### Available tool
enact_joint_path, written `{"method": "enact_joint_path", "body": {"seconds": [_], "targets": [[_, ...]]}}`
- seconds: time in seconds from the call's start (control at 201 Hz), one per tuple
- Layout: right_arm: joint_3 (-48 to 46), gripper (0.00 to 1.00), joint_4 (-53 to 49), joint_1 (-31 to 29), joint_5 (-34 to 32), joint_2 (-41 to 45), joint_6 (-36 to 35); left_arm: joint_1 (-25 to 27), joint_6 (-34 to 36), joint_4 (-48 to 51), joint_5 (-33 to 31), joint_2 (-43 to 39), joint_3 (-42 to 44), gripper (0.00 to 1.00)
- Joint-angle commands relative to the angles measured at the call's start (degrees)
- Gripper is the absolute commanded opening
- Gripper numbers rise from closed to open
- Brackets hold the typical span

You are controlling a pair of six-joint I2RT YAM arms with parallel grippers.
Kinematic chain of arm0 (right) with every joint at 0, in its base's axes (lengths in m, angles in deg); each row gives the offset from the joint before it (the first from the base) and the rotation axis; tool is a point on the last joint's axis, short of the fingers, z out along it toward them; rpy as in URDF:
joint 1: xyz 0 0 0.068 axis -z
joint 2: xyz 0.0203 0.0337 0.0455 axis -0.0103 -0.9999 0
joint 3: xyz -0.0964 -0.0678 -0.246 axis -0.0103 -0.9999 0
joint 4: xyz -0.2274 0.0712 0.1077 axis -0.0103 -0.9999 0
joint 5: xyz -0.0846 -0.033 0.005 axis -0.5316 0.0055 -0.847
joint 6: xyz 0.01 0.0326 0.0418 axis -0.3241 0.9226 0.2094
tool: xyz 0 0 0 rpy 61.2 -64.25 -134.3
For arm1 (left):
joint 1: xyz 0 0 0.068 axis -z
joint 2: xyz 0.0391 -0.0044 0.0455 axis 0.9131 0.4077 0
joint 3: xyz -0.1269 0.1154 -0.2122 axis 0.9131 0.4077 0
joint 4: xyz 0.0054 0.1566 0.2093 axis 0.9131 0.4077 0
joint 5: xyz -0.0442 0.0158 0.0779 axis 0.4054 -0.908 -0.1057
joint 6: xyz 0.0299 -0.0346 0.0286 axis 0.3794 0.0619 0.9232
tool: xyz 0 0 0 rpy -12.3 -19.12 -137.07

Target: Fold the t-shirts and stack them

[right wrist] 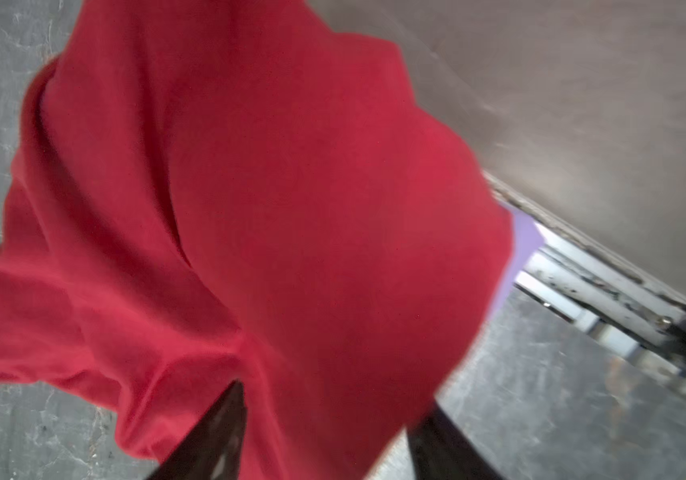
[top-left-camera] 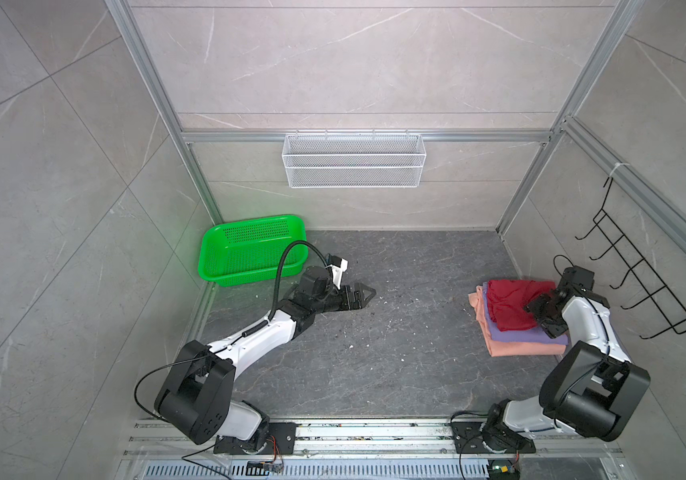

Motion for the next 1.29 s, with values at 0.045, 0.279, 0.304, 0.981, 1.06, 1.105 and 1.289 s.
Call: {"method": "enact_joint_path", "body": {"seconds": [0.045, 0.279, 0.304, 0.981, 1.06, 1.105, 1.289], "targets": [[0.93, 0.64, -3.60, 0.12, -2.90, 7.33, 1.36, -0.20, -0.31, -2.46, 2.33, 1.07, -0.68, 1.00], [1.24, 0.47, 1.40, 0.13, 2.97, 10.15, -0.02, -0.18, -0.76, -2.55, 3.47, 2.90, -2.18, 1.00], [0.99, 0.46, 2.79, 0.14, 3.67, 9.65, -0.24, -0.23, -0.83, -2.69, 3.63, 3.01, -2.27, 1.00], [-13.82, 0.29, 13.09, 0.13, 3.46, 0.40, 5.42, -0.21, -1.81, -0.93, 4.47, 5.89, -5.72, 1.00], [-13.06, 0.33, 12.81, 0.29, 2.39, 0.91, 4.12, -0.25, -1.76, -0.94, 5.06, 6.41, -6.22, 1.00], [-11.81, 0.35, 12.28, 0.44, 2.16, 1.07, 3.18, -0.21, -1.72, -1.02, 5.15, 6.49, -6.23, 1.00], [-6.42, 0.51, 10.61, 0.62, 4.39, 4.62, 0.46, -0.23, -1.82, -1.31, 4.91, 6.18, -5.57, 1.00]]}}
